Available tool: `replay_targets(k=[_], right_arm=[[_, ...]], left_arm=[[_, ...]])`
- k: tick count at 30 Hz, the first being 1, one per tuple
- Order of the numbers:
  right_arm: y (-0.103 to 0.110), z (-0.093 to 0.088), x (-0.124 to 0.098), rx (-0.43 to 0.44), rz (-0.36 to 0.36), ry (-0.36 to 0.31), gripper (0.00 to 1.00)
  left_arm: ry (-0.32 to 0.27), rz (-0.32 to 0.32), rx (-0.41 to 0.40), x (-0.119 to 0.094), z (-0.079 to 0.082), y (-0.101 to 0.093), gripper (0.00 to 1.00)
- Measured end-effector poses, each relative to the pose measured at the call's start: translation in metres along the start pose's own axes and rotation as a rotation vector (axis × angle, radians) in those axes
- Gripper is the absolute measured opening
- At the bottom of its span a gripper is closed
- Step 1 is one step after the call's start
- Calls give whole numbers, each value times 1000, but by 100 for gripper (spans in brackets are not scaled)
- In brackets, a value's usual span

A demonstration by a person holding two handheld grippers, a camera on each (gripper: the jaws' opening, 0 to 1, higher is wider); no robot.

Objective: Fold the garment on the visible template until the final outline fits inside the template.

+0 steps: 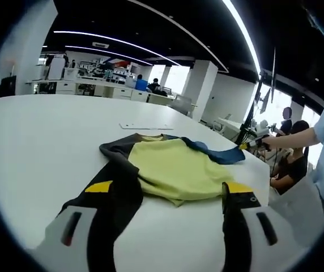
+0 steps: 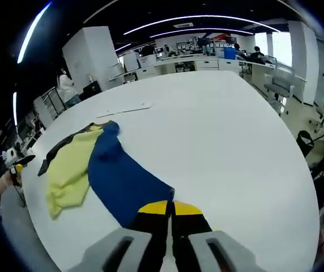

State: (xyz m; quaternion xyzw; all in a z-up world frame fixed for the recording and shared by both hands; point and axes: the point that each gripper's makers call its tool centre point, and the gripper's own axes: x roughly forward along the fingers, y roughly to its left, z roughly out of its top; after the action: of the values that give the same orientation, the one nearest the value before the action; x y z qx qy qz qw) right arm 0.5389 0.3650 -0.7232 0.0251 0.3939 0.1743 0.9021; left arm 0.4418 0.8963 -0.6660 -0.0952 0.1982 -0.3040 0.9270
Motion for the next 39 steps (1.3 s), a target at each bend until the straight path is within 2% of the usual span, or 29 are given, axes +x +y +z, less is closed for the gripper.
replay_targets(k=[5, 7, 9, 11, 13, 16, 19, 24, 28, 33, 39], right_arm=[[-22, 7, 7, 0, -63, 16, 0], [-40, 10, 12, 10, -98, 27, 0], [-67, 14, 16, -4, -169, 32, 0], [-84, 21, 20, 5, -186, 17, 0], [-96, 25, 22, 10, -213, 10, 0], [-116, 31, 25, -27, -257, 15, 0], [-130, 40, 30, -17, -271, 15, 0], [-140, 51, 44, -37, -283, 25, 0], [-147, 52, 54, -55, -292, 49, 0], [-149, 41, 61, -61, -299, 103, 0], [-145, 31, 63, -57, -297, 128, 0]], left_arm=[[3, 14, -8, 0, -1, 5, 74], [9, 21, -15, -1, -4, 7, 74], [16, 23, -25, -1, -8, 7, 73], [31, 27, -31, -1, -16, 7, 73], [39, 31, -45, -1, -22, 7, 73], [47, 35, -60, 0, -28, 7, 73], [63, 39, -73, 0, -35, 9, 73], [70, 48, -85, -1, -36, 11, 73], [70, 54, -82, -1, -34, 14, 73], [78, 59, -79, -2, -35, 14, 73], [77, 64, -91, -1, -39, 14, 73]])
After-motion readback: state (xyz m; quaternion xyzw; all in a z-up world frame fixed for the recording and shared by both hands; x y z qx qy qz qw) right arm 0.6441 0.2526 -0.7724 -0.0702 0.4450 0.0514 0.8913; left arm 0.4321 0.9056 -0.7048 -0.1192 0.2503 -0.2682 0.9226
